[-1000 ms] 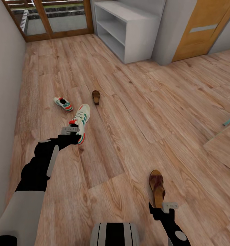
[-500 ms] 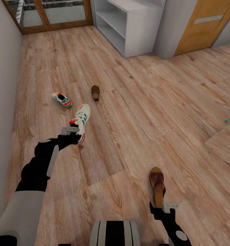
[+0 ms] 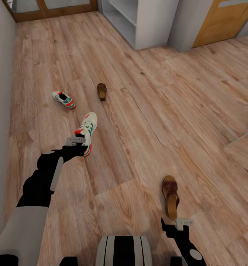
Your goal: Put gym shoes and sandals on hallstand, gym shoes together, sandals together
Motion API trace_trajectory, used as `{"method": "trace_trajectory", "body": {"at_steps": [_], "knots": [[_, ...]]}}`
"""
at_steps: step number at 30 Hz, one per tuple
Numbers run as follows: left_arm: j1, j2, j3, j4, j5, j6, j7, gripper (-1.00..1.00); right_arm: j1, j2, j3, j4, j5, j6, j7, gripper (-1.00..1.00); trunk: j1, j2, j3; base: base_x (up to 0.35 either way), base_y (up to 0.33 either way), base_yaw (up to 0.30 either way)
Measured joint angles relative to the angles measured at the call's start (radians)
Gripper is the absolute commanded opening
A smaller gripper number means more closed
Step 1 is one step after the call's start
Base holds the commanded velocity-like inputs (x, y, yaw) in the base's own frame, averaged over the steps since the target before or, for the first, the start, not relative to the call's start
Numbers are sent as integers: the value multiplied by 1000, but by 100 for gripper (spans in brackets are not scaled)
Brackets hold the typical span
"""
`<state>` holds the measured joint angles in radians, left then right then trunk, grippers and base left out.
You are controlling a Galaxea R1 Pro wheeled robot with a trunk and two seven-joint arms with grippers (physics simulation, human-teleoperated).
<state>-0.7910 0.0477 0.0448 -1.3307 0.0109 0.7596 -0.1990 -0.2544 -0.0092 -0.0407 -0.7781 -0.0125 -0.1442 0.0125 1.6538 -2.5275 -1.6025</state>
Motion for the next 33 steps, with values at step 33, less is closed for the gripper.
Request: {"method": "trace_trajectory", "body": {"at_steps": [33], "knots": [[0, 0, -2, 0, 1, -2, 0, -100, 0, 1, 0, 0, 0, 0, 0, 100, 0, 0, -20, 22, -12, 0]]}}
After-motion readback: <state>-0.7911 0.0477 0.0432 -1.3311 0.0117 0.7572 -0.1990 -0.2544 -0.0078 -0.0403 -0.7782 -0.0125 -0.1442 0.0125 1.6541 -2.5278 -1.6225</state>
